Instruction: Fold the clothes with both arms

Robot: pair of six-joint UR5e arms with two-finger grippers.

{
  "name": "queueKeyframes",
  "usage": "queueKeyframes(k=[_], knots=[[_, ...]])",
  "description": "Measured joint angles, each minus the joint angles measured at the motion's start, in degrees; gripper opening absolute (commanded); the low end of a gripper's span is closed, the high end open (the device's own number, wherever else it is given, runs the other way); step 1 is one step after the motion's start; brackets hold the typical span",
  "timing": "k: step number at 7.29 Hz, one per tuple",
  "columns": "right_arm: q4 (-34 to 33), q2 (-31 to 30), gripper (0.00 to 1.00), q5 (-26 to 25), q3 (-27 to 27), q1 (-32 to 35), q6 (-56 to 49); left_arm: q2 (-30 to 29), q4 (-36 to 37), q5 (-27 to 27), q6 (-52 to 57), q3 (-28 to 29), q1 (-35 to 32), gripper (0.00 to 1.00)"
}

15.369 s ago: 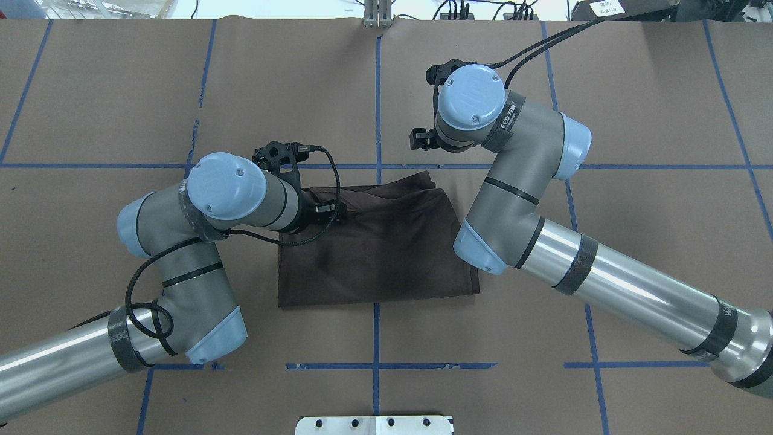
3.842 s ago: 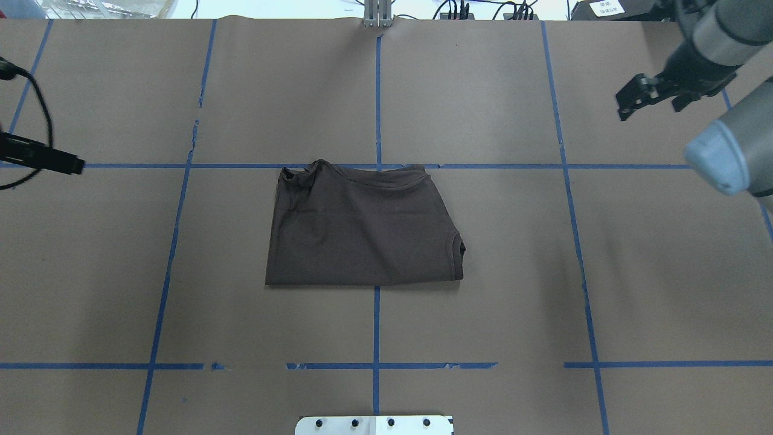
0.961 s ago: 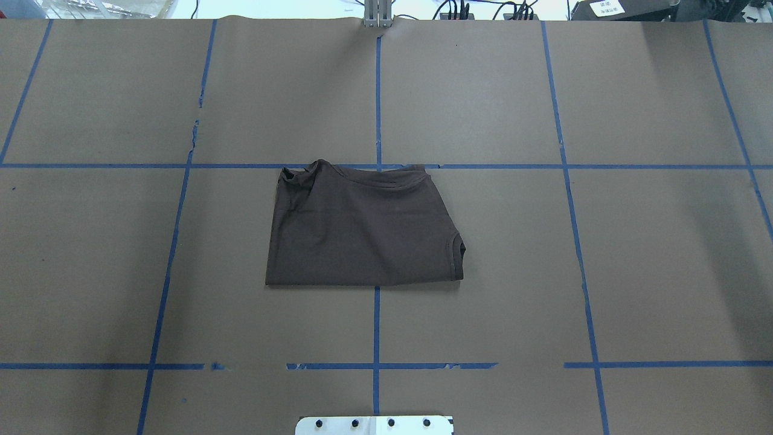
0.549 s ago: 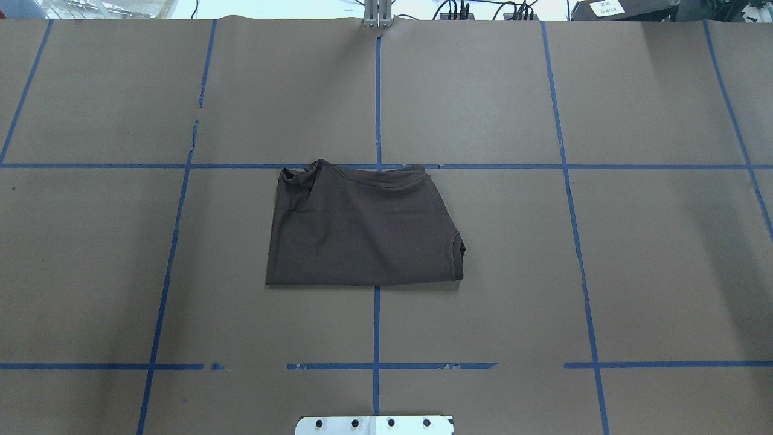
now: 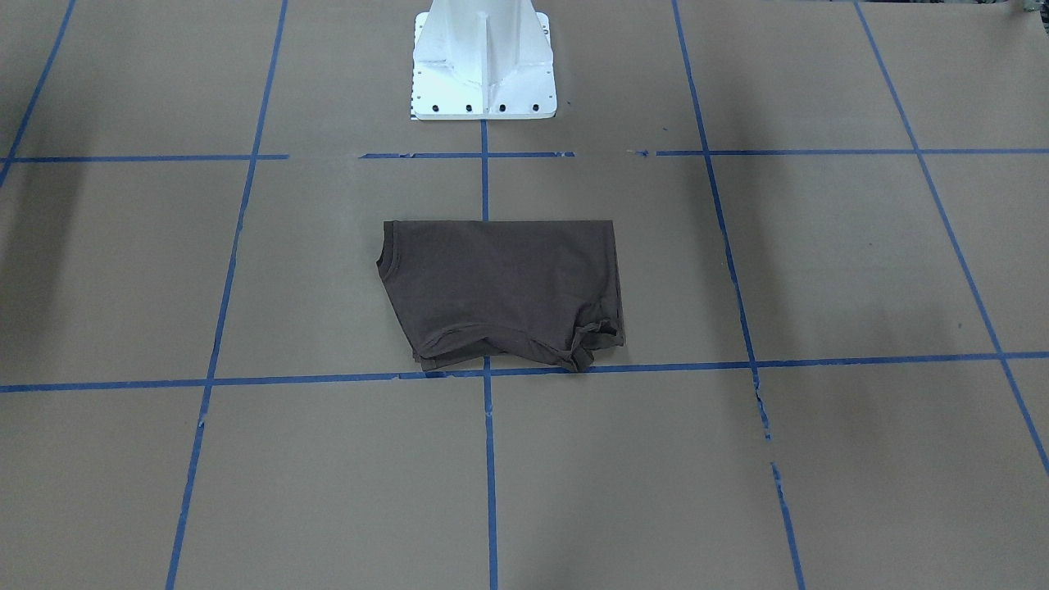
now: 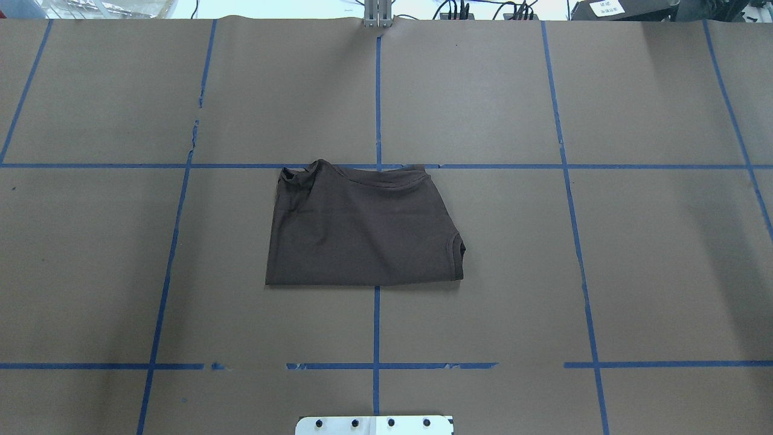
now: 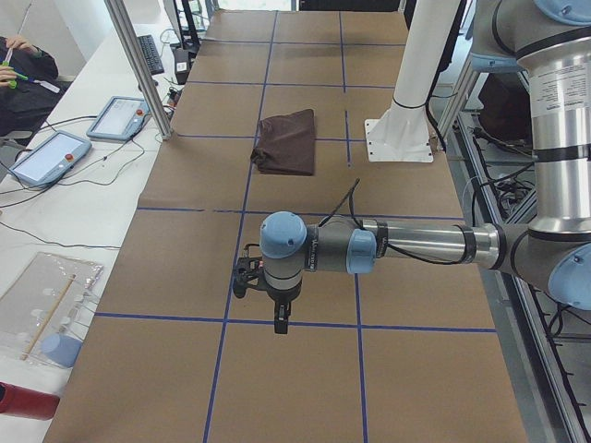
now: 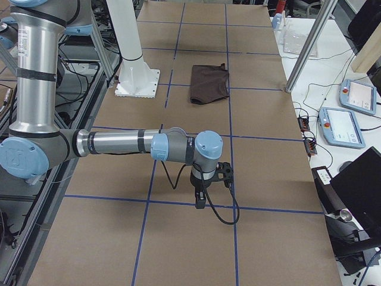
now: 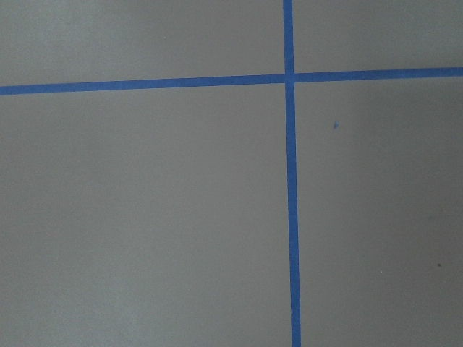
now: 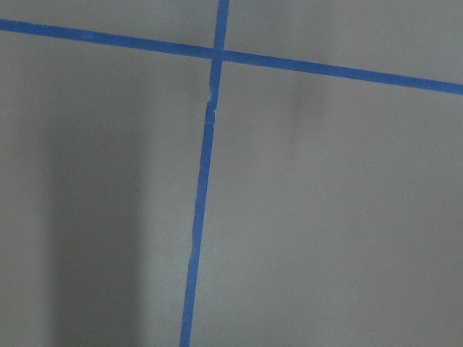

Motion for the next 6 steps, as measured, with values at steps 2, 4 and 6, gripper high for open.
queueKeyframes(k=[2, 4, 6], knots=[[-0.01, -0.39, 1.0, 0.0, 0.09, 0.03, 0.0, 0.0, 0.0, -0.01, -0.04, -0.03, -0.03, 1.0], [0.05, -1.29, 1.0, 0.06, 0.41, 0.17, -0.02, -0.03, 0.0, -0.01, 0.01, -0.09, -0.06, 1.0], [0.04, -1.78, 1.0, 0.08, 0.51, 0.33, -0.07, -0.02, 0.0, 0.03, 0.02, -0.24, -0.07, 1.0]])
